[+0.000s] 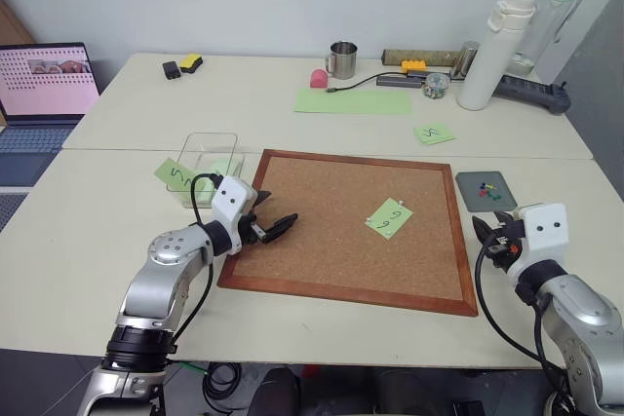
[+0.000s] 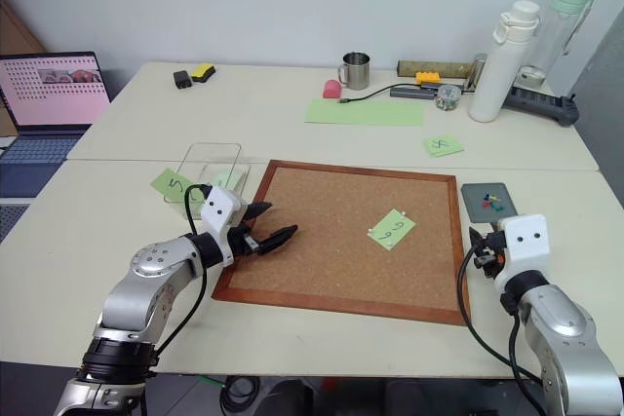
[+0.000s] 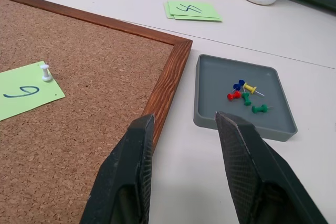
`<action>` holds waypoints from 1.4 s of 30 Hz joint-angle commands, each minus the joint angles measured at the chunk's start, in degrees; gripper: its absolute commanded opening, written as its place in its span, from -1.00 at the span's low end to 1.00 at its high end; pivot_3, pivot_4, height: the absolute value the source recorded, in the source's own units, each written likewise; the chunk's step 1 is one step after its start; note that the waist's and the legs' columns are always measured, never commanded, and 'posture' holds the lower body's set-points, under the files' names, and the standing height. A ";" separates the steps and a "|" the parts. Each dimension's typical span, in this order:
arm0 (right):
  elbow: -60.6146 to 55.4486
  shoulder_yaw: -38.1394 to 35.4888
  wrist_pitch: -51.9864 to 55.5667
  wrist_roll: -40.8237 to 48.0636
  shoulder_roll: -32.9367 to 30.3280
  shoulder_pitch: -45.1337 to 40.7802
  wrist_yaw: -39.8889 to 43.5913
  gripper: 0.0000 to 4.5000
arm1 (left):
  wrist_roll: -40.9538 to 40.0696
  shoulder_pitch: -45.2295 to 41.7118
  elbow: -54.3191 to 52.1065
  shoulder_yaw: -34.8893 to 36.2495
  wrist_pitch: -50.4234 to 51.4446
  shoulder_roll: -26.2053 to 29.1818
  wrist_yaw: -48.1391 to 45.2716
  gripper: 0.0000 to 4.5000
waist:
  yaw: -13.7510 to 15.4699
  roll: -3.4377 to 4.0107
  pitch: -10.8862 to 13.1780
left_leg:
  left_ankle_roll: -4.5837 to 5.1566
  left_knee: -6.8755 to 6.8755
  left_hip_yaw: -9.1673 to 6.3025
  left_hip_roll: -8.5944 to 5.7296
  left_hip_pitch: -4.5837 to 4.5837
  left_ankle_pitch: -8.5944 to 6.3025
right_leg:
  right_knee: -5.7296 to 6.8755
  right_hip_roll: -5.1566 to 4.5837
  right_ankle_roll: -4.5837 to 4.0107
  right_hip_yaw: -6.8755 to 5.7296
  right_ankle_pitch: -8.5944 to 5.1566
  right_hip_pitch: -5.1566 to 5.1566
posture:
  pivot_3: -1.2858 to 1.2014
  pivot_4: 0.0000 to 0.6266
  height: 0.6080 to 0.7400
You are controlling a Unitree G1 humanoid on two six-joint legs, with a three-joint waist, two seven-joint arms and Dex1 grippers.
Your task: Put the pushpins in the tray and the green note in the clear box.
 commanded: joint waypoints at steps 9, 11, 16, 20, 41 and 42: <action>-0.67 -1.42 -3.16 0.00 -0.49 0.36 1.28 -0.14 | -2.10 1.07 -5.14 2.08 0.04 -0.26 0.84 0.82 | -0.01 0.00 0.00 | 0.00 0.00 0.00 0.00 0.00 0.00 | 0.00 0.00 0.00 0.00 0.00 0.00 | 0.03 -0.52 1.00; -0.36 -0.77 -4.63 1.01 -0.34 -0.07 2.90 -0.14 | -4.88 2.41 -7.50 3.21 1.15 -0.78 0.35 0.75 | -0.05 0.00 0.00 | 0.00 0.00 0.01 0.01 0.00 0.00 | -0.01 0.00 0.00 0.02 0.00 0.00 | 0.03 -0.52 1.00; 2.47 2.22 -7.87 5.89 -2.95 -2.90 13.51 -0.14 | -9.61 4.82 -13.11 1.98 6.19 2.17 -4.72 0.37 | -0.12 0.02 -0.01 | 0.00 0.00 0.03 0.02 0.02 0.00 | 0.01 0.01 0.00 0.02 0.00 0.00 | 0.03 -0.52 1.00; 7.38 4.08 -9.33 7.86 -4.71 -7.63 19.17 -0.14 | -10.88 3.60 -13.92 1.44 7.87 3.37 -6.70 -0.02 | -0.08 0.02 -0.01 | 0.00 0.04 0.01 0.01 0.05 0.00 | 0.00 0.01 0.00 0.00 0.00 0.07 | 0.03 -0.52 1.00; 35.26 15.67 -19.24 0.44 0.60 -25.30 23.42 -0.14 | -1.31 3.70 -5.03 -13.11 1.49 -0.36 -7.95 -0.99 | -0.10 0.03 -0.01 | 0.00 0.04 0.02 0.01 0.04 0.00 | 0.01 0.01 -0.01 0.01 0.01 0.03 | 0.03 -0.52 1.00; 35.51 15.72 -19.29 0.39 0.77 -25.44 23.50 -0.14 | -0.69 3.76 -4.73 -13.65 1.40 -0.22 -8.03 -0.99 | -0.08 0.03 -0.02 | 0.00 0.03 0.02 0.01 0.04 0.00 | 0.00 0.01 -0.01 0.00 0.01 0.02 | 0.03 -0.52 1.00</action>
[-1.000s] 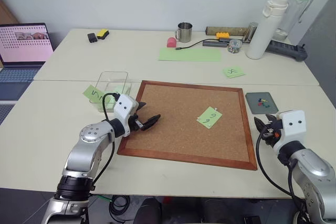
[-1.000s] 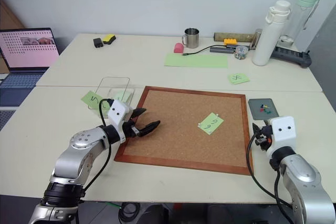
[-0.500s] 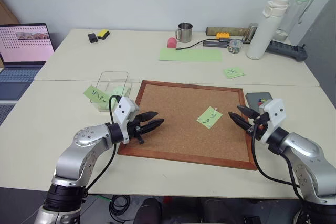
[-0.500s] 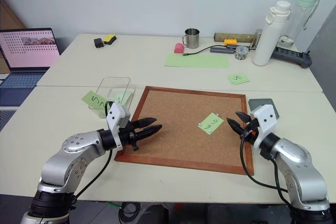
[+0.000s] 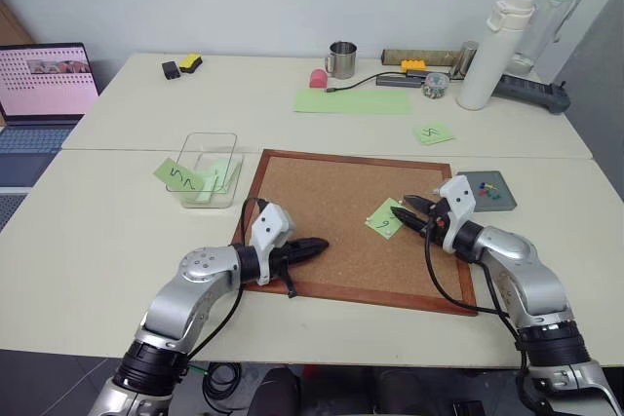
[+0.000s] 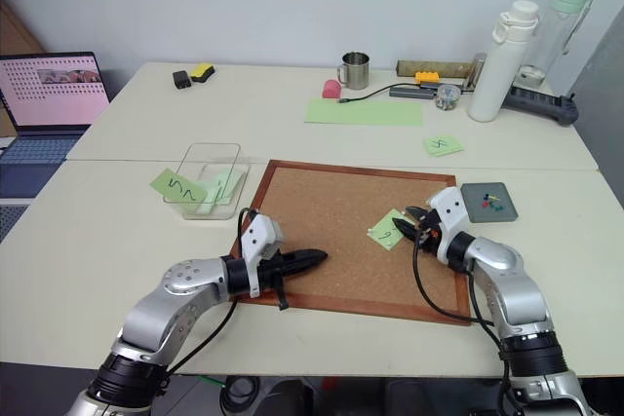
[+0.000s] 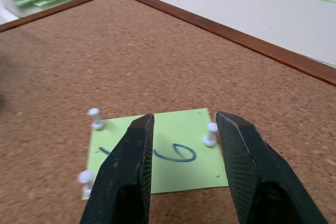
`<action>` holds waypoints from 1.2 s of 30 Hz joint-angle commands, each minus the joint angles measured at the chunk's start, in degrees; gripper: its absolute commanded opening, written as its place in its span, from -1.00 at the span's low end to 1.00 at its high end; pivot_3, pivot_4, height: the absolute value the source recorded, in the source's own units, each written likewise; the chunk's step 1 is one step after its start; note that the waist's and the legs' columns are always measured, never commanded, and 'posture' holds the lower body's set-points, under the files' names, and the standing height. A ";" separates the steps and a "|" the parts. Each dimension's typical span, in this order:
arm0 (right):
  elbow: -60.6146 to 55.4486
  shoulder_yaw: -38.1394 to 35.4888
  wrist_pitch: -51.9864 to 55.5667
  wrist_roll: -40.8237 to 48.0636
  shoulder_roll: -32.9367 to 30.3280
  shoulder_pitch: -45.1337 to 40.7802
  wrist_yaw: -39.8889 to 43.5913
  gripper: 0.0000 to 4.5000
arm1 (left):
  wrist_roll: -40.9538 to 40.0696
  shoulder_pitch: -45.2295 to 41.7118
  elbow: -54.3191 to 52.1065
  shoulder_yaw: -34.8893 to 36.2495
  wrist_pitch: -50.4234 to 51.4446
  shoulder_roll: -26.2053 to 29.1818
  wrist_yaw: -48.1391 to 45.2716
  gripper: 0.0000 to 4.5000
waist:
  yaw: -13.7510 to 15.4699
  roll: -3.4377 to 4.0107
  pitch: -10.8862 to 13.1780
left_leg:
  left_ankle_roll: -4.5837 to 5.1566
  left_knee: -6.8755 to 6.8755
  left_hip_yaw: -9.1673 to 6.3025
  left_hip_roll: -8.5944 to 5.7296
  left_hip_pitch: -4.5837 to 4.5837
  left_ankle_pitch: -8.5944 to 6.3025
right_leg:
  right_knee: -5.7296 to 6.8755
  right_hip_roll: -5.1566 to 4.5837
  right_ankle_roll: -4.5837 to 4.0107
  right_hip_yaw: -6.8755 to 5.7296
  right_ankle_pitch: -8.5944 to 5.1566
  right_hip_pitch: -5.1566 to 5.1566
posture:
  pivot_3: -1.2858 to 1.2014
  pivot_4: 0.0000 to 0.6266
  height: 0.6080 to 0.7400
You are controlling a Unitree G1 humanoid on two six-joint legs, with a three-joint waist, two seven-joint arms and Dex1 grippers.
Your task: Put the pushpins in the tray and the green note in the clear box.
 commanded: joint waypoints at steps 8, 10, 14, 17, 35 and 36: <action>2.96 -1.66 -0.18 1.13 2.42 -3.06 -0.32 -0.31 | 3.52 0.18 -0.11 -2.11 -2.17 0.68 -1.15 -1.00 | 0.01 0.08 -0.05 | 0.00 0.02 0.01 -0.01 0.00 0.00 | -0.01 -0.02 0.00 0.01 0.00 0.03 | 0.03 -0.52 1.00; 3.11 -1.78 -0.05 1.11 2.53 -3.17 -0.18 -0.45 | 3.66 0.36 -0.21 -2.08 -2.04 0.97 -1.33 -1.00 | 0.01 0.08 -0.06 | 0.00 0.02 0.01 -0.01 0.00 0.00 | -0.01 -0.02 0.00 0.01 0.00 0.02 | 0.03 -0.52 1.00; 3.10 -1.57 0.14 0.93 2.46 -3.07 0.06 -0.90 | 3.66 0.44 -0.82 -1.99 -1.50 1.11 -1.27 -1.00 | 0.00 0.10 -0.06 | 0.01 0.01 0.00 0.00 0.01 0.00 | -0.01 -0.01 0.00 0.01 0.00 0.02 | 0.03 -0.52 1.00; 3.05 -1.56 0.27 0.81 2.48 -3.00 0.01 -1.00 | 3.67 0.23 -1.29 -2.07 -0.84 0.98 -1.07 -1.00 | 0.00 0.10 -0.06 | 0.01 0.00 0.00 0.00 0.01 0.00 | 0.00 -0.01 0.00 0.01 0.00 0.02 | 0.03 -0.52 1.00; -2.26 -5.73 0.47 6.75 2.93 -3.35 0.70 -1.00 | 3.82 -0.07 -1.94 -1.81 0.37 1.09 -0.98 -1.00 | 0.00 0.11 -0.06 | 0.01 0.01 0.01 0.00 0.01 0.00 | 0.00 -0.01 0.00 0.02 0.00 0.02 | 0.03 -0.52 1.00; -2.32 -5.82 0.45 6.79 2.87 -3.35 0.55 -1.00 | 3.83 -0.07 -1.92 -1.84 0.36 1.11 -1.02 -1.00 | 0.00 0.11 -0.06 | 0.01 0.01 0.01 0.00 0.01 0.00 | 0.00 -0.01 0.00 0.02 0.00 0.02 | 0.03 -0.52 1.00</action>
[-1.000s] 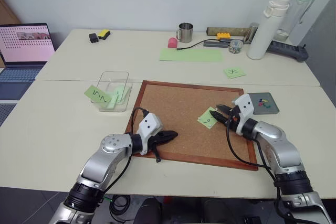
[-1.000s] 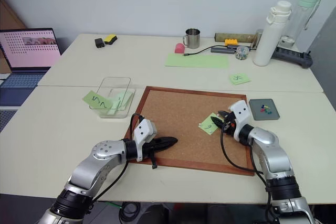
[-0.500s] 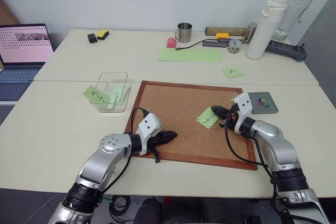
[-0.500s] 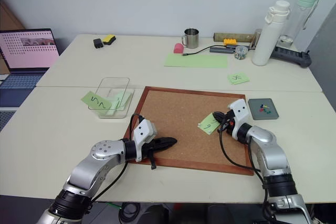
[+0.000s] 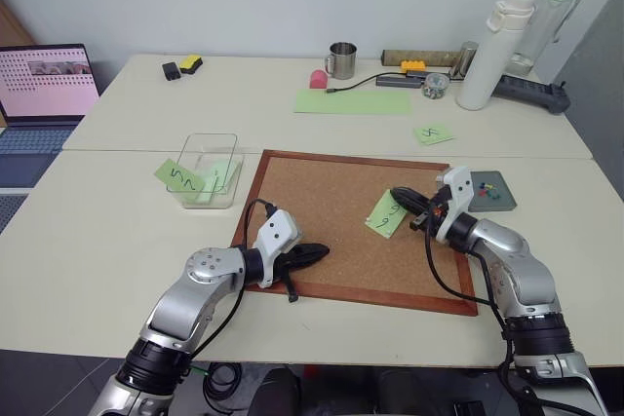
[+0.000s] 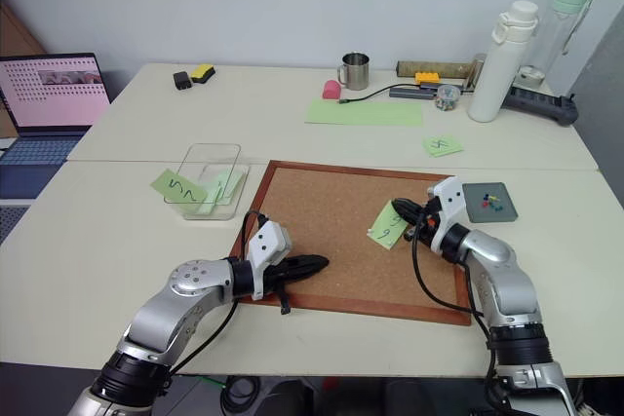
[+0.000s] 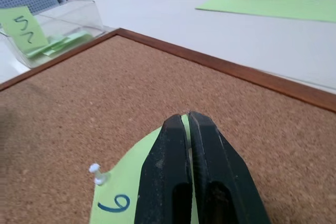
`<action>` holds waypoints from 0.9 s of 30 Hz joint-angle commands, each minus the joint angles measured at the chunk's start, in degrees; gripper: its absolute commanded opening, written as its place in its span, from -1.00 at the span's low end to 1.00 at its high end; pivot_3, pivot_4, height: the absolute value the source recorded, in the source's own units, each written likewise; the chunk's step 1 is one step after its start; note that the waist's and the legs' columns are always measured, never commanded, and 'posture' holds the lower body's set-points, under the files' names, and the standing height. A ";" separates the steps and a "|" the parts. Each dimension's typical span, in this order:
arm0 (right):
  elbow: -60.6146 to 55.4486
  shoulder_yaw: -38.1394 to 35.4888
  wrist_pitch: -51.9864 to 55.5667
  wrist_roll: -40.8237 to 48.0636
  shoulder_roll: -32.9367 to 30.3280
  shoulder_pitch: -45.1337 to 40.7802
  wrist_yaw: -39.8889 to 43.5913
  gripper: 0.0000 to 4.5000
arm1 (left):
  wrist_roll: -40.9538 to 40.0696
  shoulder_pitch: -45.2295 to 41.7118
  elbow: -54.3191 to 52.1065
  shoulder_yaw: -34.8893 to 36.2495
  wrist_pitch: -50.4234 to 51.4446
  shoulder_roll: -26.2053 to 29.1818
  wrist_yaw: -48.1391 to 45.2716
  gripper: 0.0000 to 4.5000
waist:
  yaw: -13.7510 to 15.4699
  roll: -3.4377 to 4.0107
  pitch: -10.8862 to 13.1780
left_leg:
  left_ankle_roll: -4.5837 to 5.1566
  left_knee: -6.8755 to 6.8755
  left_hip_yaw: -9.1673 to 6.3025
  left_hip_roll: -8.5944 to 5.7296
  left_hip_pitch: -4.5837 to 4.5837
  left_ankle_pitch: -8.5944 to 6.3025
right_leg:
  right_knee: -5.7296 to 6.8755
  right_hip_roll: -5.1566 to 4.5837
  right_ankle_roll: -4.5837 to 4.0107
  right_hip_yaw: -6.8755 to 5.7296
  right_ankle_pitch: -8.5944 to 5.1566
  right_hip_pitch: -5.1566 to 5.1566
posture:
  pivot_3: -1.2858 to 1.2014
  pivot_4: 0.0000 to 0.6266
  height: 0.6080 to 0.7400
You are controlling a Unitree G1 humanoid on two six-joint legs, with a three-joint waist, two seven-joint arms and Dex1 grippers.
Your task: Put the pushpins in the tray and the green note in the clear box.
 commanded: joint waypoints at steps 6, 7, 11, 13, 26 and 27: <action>-4.04 -2.59 -0.03 1.30 -1.46 -1.22 -0.78 -1.00 | 0.36 0.48 -0.77 -0.70 0.77 0.53 -0.46 -1.00 | 0.00 0.00 0.00 | 0.00 0.00 0.00 0.00 0.00 0.00 | 0.00 0.00 0.00 0.00 0.00 0.00 | 0.03 -0.52 1.00; -4.27 -2.71 0.06 1.43 -1.55 -1.24 -0.88 -1.00 | 0.34 0.55 -0.84 -0.69 0.78 0.58 -0.51 -1.00 | 0.00 0.00 0.00 | 0.00 0.00 0.00 0.00 0.00 0.00 | 0.00 0.00 0.00 0.00 0.00 0.00 | 0.03 -0.52 1.00; -5.22 -2.98 0.47 1.72 -2.22 -1.18 -0.87 -1.00 | 0.34 0.72 -0.84 -0.69 0.77 0.71 -0.76 -1.00 | 0.00 0.00 0.00 | 0.00 -0.01 -0.01 0.00 -0.01 0.00 | 0.00 0.00 0.00 -0.01 0.00 0.00 | 0.03 -0.52 1.00; -5.72 -2.82 0.34 1.50 -2.81 -0.94 -0.74 -1.00 | 0.37 0.76 -0.75 -0.63 0.74 0.75 -0.85 -1.00 | 0.01 0.00 0.00 | 0.00 0.00 0.00 0.00 -0.01 0.00 | -0.01 0.00 0.00 0.00 0.00 0.00 | 0.03 -0.52 1.00; -7.92 -4.71 1.86 2.91 -3.12 -0.19 -2.64 -1.00 | 0.42 1.34 -0.36 -0.58 0.12 0.79 -0.97 -1.00 | -0.03 0.01 0.00 | 0.00 -0.02 0.00 0.00 0.00 0.00 | -0.02 0.01 0.00 0.00 0.00 0.00 | 0.03 -0.52 1.00; -7.93 -4.84 1.90 2.90 -3.27 -0.15 -2.70 -1.00 | 0.39 1.42 -0.45 -0.56 0.13 0.83 -0.97 -1.00 | -0.03 0.01 0.00 | 0.00 -0.02 0.00 0.00 0.00 0.00 | -0.02 0.01 0.00 0.00 0.00 0.00 | 0.03 -0.52 1.00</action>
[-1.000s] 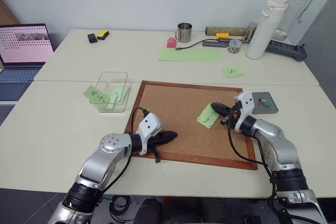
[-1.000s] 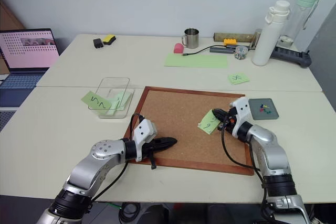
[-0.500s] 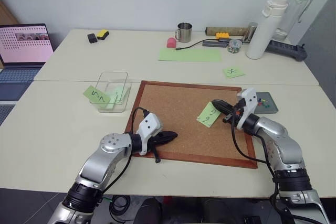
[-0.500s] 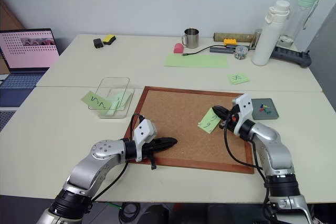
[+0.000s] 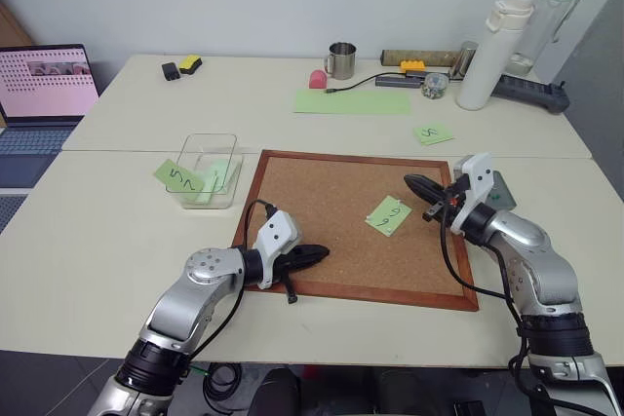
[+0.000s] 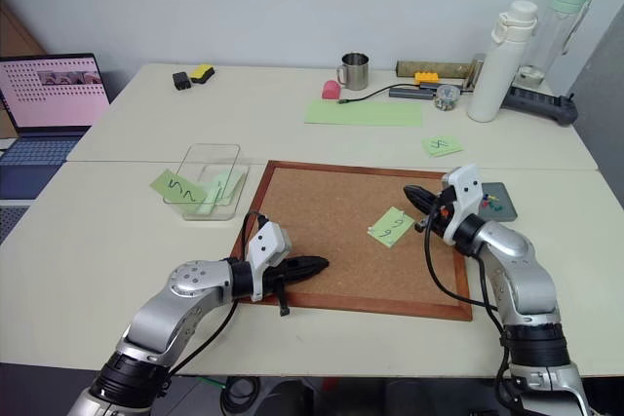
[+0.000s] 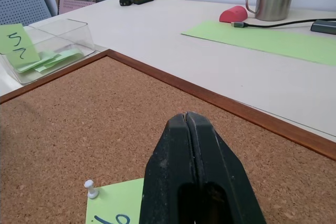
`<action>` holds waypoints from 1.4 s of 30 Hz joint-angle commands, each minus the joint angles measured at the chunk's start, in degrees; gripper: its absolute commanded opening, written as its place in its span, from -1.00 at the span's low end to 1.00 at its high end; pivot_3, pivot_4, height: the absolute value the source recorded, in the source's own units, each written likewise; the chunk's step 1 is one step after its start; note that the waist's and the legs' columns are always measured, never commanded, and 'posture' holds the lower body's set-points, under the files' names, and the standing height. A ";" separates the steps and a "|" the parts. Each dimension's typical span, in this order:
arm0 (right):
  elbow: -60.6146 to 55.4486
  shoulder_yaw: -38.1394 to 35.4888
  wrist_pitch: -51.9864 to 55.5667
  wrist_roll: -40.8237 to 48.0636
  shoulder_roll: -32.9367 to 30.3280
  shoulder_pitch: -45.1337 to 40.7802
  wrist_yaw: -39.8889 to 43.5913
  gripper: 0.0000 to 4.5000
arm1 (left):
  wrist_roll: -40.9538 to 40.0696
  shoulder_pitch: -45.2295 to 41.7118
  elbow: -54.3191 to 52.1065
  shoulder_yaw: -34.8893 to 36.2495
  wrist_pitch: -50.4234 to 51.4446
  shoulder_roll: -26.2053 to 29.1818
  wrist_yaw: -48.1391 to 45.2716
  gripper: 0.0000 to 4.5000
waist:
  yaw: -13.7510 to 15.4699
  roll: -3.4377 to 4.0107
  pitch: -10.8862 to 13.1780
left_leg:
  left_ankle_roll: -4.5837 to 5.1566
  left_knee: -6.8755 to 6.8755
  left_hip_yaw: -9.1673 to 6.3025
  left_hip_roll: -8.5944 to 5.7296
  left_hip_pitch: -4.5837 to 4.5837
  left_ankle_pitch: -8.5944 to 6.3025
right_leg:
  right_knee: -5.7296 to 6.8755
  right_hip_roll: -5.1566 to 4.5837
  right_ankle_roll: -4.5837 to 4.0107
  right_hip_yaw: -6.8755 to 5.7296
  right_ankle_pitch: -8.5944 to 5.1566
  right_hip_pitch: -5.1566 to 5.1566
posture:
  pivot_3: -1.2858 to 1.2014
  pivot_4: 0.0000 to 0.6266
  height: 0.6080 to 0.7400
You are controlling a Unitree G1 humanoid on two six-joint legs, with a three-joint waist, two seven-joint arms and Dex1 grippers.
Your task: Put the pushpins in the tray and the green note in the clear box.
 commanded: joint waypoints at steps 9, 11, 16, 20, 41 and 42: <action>-1.34 -1.11 0.33 -0.83 -0.86 0.02 -1.21 -1.00 | 0.59 1.18 0.17 -0.57 -0.19 0.66 -0.51 -1.00 | 0.01 0.00 0.00 | 0.00 -0.01 0.00 0.00 0.00 0.00 | 0.00 0.00 0.00 0.00 0.00 0.00 | 0.03 -0.52 1.00; -1.46 -1.07 0.52 -0.81 -0.66 0.07 -1.43 -1.00 | 0.58 1.34 0.04 -0.53 -0.24 0.71 -0.47 -1.00 | 0.01 0.00 0.00 | 0.00 -0.01 0.00 0.00 0.00 0.00 | 0.00 0.00 0.00 0.00 0.00 0.00 | 0.03 -0.52 1.00; -1.69 -0.99 2.18 0.06 -0.82 0.33 -1.52 -0.81 | 0.63 1.66 -0.08 -0.48 -0.53 0.84 -0.40 -1.00 | 0.01 0.00 0.00 | 0.00 -0.01 0.00 0.00 0.00 0.00 | 0.00 0.00 0.00 0.00 0.00 0.00 | 0.03 -0.52 1.00; -1.22 0.48 2.65 -1.11 -1.16 0.69 -1.24 -0.54 | 0.63 1.75 -0.14 -0.51 -0.64 0.88 -0.37 -1.00 | 0.01 0.00 0.00 | 0.00 -0.01 -0.01 0.00 0.00 0.00 | 0.00 0.00 0.00 0.00 0.00 0.00 | 0.03 -0.52 1.00; 5.24 6.28 0.84 -9.63 2.29 -1.59 -6.13 0.07 | 0.74 2.42 -1.49 -0.51 -0.31 1.17 0.13 -1.00 | 0.01 0.01 0.00 | 0.00 -0.02 0.00 0.00 0.00 0.00 | 0.00 0.01 0.00 0.00 0.00 -0.01 | 0.03 -0.52 1.00; 5.71 6.32 0.89 -9.92 2.42 -1.91 -6.31 0.07 | 0.76 2.38 -1.48 -0.52 -0.30 1.14 0.15 -1.00 | 0.01 0.00 0.00 | 0.00 -0.02 0.00 0.00 0.00 0.00 | 0.00 0.01 0.00 0.00 0.00 -0.01 | 0.03 -0.52 1.00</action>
